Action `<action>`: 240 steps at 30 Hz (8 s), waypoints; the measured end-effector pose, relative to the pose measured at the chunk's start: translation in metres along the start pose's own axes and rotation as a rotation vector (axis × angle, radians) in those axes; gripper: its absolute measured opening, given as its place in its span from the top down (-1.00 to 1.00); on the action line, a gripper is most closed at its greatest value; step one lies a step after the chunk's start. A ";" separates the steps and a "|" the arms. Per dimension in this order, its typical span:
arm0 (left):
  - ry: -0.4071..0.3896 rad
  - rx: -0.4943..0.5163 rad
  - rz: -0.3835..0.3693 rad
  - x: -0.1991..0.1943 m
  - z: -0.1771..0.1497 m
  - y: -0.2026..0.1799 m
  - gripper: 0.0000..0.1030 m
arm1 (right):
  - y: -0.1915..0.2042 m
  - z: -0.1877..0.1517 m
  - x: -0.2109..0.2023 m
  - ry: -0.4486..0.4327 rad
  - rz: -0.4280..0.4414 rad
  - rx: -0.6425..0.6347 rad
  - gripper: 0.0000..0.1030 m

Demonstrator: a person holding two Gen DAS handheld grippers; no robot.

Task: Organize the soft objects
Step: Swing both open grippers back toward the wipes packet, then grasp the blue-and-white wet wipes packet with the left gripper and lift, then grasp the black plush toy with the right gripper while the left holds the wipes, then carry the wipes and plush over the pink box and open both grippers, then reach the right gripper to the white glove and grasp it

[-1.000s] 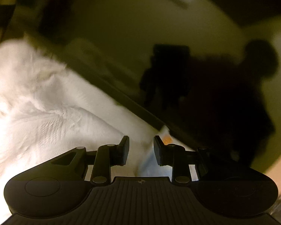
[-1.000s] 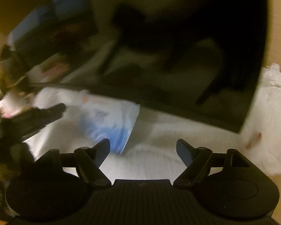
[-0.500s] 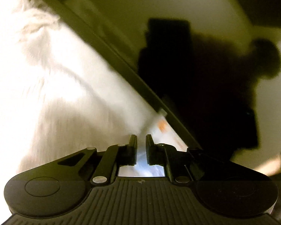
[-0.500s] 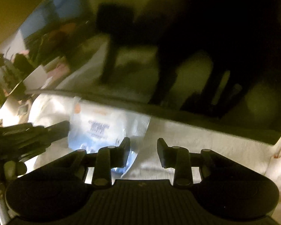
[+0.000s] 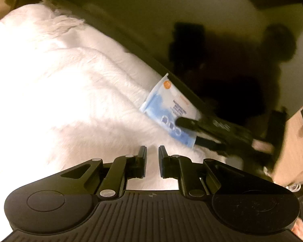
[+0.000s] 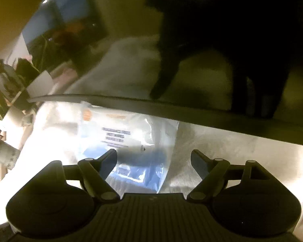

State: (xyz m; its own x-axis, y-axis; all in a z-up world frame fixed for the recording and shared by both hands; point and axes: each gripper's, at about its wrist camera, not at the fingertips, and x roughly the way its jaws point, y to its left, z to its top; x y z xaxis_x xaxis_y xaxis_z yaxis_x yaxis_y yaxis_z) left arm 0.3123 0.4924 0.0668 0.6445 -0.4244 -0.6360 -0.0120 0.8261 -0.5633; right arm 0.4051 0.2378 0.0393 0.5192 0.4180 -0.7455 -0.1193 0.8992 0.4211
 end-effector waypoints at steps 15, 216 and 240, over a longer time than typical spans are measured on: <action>-0.098 -0.161 -0.033 -0.035 -0.034 0.017 0.74 | 0.016 -0.028 -0.071 0.089 0.211 0.084 0.76; 0.220 0.485 0.034 0.053 -0.314 -0.306 -0.49 | -0.352 -0.146 -0.324 -0.048 -0.427 -0.047 -0.29; 0.110 0.431 0.079 0.055 -0.246 -0.313 -0.49 | -0.240 -0.030 -0.376 -0.049 -0.207 -0.129 -0.58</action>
State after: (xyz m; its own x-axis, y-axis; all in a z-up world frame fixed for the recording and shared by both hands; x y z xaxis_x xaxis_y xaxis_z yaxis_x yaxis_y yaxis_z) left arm 0.1636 0.1193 0.0778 0.5687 -0.3717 -0.7337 0.2768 0.9265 -0.2548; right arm 0.2130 -0.1311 0.2025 0.5837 0.2192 -0.7818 -0.1112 0.9754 0.1904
